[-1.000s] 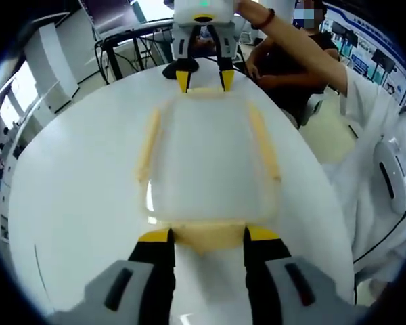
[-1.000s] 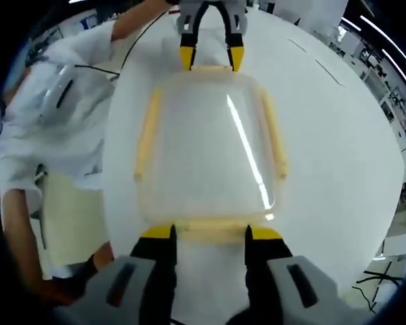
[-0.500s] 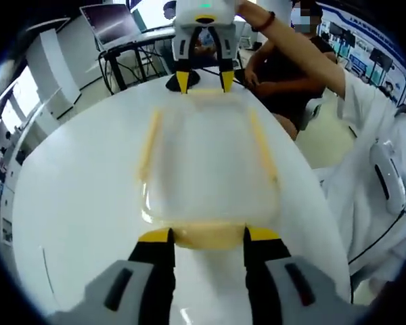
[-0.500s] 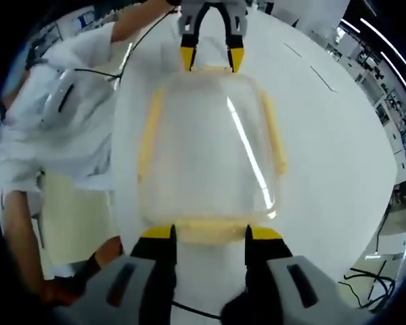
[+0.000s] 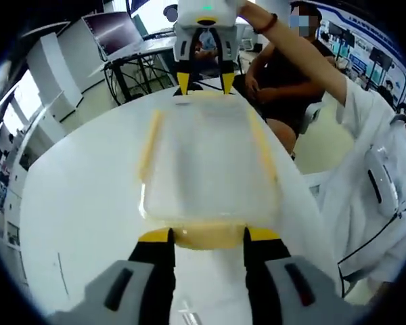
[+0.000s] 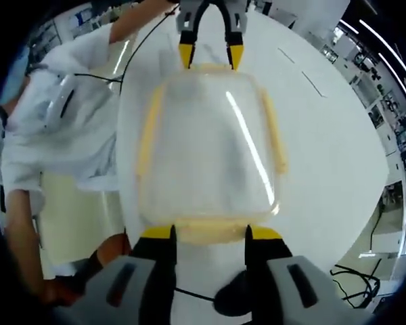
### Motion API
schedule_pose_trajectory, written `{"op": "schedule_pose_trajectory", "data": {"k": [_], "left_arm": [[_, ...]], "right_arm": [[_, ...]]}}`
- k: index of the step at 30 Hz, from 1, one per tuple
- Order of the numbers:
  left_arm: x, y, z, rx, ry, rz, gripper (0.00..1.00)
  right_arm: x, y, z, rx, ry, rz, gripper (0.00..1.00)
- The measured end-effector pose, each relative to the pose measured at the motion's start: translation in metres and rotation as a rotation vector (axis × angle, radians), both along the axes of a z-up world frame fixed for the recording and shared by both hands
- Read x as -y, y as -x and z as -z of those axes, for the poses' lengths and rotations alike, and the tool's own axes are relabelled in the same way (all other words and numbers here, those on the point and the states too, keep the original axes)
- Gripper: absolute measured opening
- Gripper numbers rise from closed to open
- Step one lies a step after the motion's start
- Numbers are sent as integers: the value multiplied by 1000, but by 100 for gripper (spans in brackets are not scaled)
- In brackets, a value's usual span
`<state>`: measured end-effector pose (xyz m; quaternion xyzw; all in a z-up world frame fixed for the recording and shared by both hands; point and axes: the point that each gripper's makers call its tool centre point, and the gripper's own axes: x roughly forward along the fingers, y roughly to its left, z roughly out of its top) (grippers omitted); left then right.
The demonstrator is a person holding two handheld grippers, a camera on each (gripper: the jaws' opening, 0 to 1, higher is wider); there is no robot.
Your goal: Snap each plastic latch of the storage box into its locked position after aligning the lid with the box until every specified latch is closed and the lid sits flush.
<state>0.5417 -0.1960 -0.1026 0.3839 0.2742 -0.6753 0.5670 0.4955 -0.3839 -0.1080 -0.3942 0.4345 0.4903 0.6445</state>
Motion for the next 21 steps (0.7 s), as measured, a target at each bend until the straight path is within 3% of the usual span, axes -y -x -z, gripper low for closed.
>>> {"op": "schedule_pose_trajectory", "data": {"k": [10,21], "left_arm": [[-14,-3,-10,13,8,-16,38],[-53,-7,-22,41,14,-65,38]], "right_arm": [[-14,-8,-12,32,-13,-21,37],[-51,-24,-23,48,-16,-72,37]]}}
